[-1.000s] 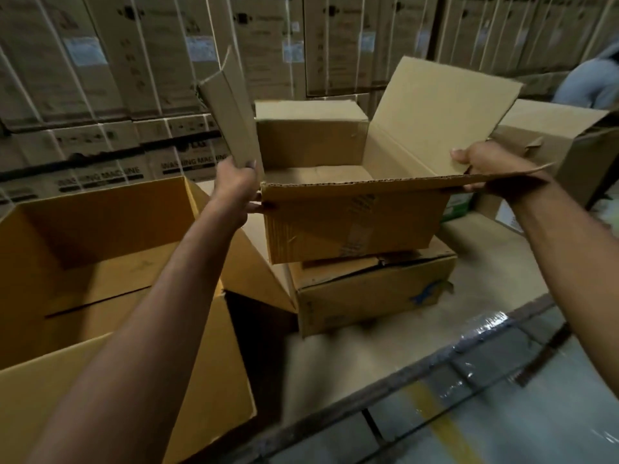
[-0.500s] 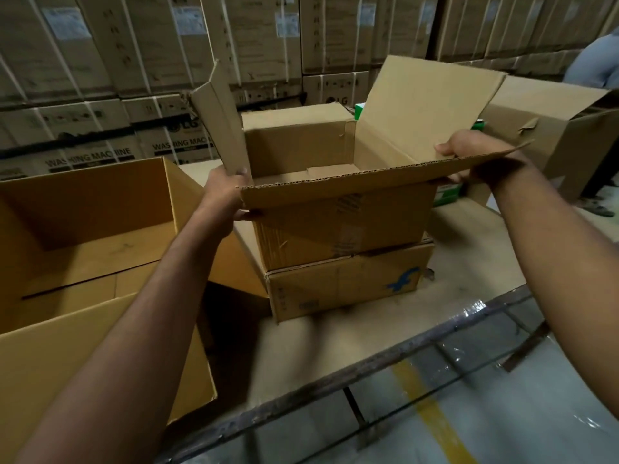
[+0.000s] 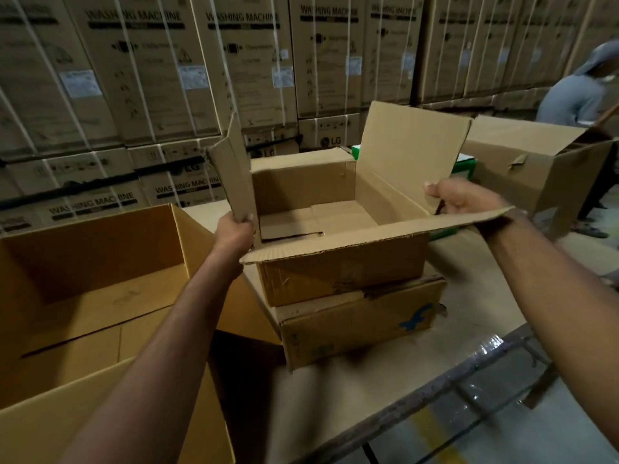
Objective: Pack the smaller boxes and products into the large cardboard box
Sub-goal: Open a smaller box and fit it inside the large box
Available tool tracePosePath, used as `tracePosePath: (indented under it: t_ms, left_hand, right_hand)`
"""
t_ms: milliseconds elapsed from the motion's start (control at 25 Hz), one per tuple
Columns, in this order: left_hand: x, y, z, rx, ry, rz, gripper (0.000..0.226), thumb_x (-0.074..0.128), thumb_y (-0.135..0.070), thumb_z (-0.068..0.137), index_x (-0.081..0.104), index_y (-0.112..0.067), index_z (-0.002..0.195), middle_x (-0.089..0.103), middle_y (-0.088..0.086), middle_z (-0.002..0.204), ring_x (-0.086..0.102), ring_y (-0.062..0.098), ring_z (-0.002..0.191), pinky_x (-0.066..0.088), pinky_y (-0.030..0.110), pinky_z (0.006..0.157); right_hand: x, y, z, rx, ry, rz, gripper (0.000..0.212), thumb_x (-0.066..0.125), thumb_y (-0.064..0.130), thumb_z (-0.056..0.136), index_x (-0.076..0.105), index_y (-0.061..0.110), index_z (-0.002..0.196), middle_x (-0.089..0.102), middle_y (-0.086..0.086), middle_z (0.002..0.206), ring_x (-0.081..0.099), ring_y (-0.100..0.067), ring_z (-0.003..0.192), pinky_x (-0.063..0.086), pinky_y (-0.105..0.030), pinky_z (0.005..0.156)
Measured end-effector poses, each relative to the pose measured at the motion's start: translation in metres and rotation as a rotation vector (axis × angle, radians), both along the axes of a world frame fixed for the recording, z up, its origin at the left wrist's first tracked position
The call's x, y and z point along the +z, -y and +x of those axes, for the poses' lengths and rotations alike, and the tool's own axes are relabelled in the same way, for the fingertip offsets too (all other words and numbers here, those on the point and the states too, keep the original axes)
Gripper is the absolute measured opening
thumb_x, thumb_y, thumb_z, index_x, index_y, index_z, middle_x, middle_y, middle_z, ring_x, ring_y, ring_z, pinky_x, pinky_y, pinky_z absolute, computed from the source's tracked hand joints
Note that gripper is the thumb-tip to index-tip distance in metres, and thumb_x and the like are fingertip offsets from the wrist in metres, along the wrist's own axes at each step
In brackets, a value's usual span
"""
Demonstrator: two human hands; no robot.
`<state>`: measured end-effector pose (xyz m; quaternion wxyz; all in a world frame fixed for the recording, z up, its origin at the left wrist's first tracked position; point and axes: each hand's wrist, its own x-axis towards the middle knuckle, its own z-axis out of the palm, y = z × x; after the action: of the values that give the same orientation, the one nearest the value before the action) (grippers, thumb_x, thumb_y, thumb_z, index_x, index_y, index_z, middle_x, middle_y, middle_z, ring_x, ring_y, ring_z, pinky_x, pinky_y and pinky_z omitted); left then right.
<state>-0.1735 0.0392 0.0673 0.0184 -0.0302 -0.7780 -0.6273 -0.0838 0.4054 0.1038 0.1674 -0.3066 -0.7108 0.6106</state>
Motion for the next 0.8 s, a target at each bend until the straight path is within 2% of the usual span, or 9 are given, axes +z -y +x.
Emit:
tracePosePath:
  t_ms: [80,160,320,480,640,720,800]
  left_hand:
    - [0.002,0.005,-0.019,0.014,-0.008,-0.045,0.035,0.051,-0.017,0.105,0.050,-0.006,0.139,0.061,0.001,0.103,0.058,0.016,0.087,0.050,0.030,0.073]
    - [0.007,0.012,-0.038,0.016,-0.027,-0.096,0.037,0.051,-0.017,0.105,0.049,-0.004,0.140,0.061,0.009,0.113,0.057,0.020,0.095,0.047,0.032,0.079]
    - [0.005,0.028,-0.082,0.063,-0.021,-0.140,0.038,0.051,-0.018,0.105,0.049,-0.006,0.141,0.061,0.012,0.123,0.057,0.024,0.102,0.049,0.034,0.084]
    - [0.008,0.028,-0.131,0.137,-0.035,-0.195,0.040,0.049,-0.018,0.106,0.045,-0.004,0.144,0.052,0.007,0.114,0.051,0.022,0.099,0.044,0.026,0.070]
    - [0.008,0.023,-0.186,0.234,-0.048,-0.227,0.038,0.049,-0.018,0.106,0.046,-0.003,0.141,0.055,0.002,0.097,0.054,0.014,0.076,0.046,0.025,0.065]
    - [0.013,0.020,-0.212,0.277,-0.053,-0.222,0.037,0.049,-0.018,0.106,0.047,-0.004,0.140,0.053,0.000,0.088,0.053,0.013,0.074,0.046,0.024,0.065]
    - [0.017,0.018,-0.236,0.319,-0.058,-0.219,0.035,0.048,-0.017,0.107,0.048,-0.005,0.140,0.057,0.002,0.094,0.056,0.015,0.078,0.046,0.024,0.067]
  right_hand:
    - [0.002,0.003,-0.013,-0.028,0.003,0.018,0.040,0.053,0.014,0.106,0.048,0.007,0.145,0.055,-0.009,0.145,0.049,-0.029,0.136,0.041,-0.042,0.110]
    - [0.001,0.006,-0.031,-0.059,-0.007,0.050,0.043,0.056,0.015,0.105,0.048,0.006,0.146,0.055,-0.009,0.145,0.051,-0.029,0.134,0.043,-0.042,0.110]
    - [0.003,0.017,-0.080,-0.071,-0.014,0.112,0.046,0.059,0.023,0.104,0.048,0.005,0.145,0.057,-0.012,0.141,0.055,-0.032,0.127,0.050,-0.041,0.093]
    - [0.003,0.010,-0.150,-0.024,-0.034,0.164,0.049,0.061,0.024,0.103,0.047,0.006,0.147,0.055,-0.012,0.144,0.054,-0.032,0.128,0.045,-0.035,0.084]
    - [-0.003,0.002,-0.230,0.045,-0.013,0.213,0.051,0.057,0.025,0.105,0.042,0.004,0.149,0.052,-0.013,0.145,0.052,-0.032,0.129,0.043,-0.032,0.081]
    - [-0.004,0.000,-0.264,0.067,0.012,0.239,0.052,0.054,0.026,0.107,0.038,0.003,0.150,0.049,-0.014,0.146,0.049,-0.032,0.133,0.043,-0.033,0.081]
    - [-0.006,0.001,-0.300,0.094,0.022,0.257,0.055,0.053,0.027,0.107,0.034,0.004,0.153,0.045,-0.014,0.150,0.045,-0.032,0.135,0.043,-0.032,0.081]
